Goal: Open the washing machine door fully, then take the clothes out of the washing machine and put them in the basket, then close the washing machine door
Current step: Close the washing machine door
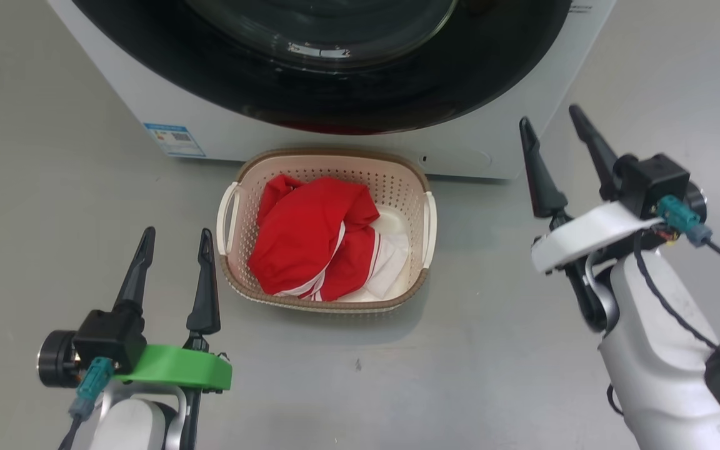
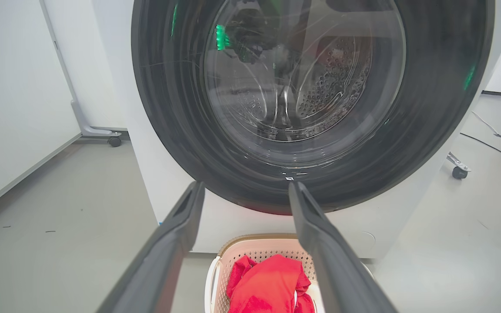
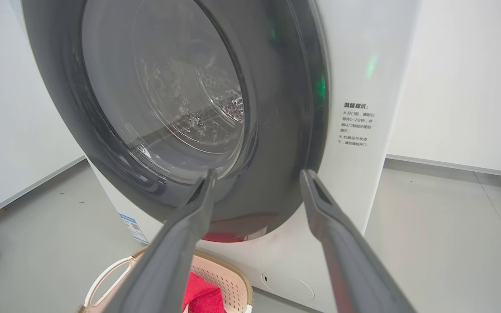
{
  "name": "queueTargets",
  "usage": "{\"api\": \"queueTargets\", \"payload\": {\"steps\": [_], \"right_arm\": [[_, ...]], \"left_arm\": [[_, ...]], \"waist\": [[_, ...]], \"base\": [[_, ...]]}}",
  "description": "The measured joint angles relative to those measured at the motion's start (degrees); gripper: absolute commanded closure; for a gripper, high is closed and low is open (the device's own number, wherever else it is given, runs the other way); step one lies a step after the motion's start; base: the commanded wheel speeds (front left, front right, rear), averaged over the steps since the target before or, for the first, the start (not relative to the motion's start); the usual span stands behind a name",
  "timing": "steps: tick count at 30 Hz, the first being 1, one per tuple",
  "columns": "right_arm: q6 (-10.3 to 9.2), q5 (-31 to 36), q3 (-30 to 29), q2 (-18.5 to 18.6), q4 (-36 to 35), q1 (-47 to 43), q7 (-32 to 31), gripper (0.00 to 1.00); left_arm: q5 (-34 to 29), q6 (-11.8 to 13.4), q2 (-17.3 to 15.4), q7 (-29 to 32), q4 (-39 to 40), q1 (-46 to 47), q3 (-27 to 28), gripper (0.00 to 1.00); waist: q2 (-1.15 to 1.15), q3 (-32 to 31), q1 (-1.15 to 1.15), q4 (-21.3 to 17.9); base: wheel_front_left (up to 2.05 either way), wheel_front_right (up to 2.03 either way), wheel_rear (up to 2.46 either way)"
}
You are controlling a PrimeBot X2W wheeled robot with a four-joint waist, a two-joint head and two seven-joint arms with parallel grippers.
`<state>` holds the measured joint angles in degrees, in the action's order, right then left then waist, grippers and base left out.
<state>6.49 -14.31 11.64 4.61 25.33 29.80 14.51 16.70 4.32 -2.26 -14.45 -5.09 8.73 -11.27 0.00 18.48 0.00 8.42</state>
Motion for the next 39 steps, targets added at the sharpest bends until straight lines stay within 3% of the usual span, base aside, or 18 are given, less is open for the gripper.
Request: {"api": "queueTargets", "payload": {"steps": [12, 22, 39], "right_arm": [[-0.19, -0.73, -0.93, -0.93, -3.90, -11.38, 0.00, 0.00], [-1.70, -0.80, -1.49, -1.23, -7.51, -18.98, 0.00, 0.00], [-2.68, -0.79, -0.52, -1.67, -11.41, -27.55, -0.01, 0.00]], "left_arm": [[0.66, -0.09, -0.53, 0.01, -2.71, -4.43, 0.30, 0.00], [1.86, -0.62, -0.54, 0.69, -3.86, -7.29, -0.25, 0.00], [2.37, -0.62, -0.87, 1.34, -3.67, -11.79, -0.29, 0.00]], "waist": [[0.00, -5.09, 0.00, -3.39], [0.00, -9.39, 0.00, -5.72], [0.00, -14.44, 0.00, -8.31]], "base": [[0.00, 0.00, 0.00], [0.00, 0.00, 0.00], [0.00, 0.00, 0.00]]}}
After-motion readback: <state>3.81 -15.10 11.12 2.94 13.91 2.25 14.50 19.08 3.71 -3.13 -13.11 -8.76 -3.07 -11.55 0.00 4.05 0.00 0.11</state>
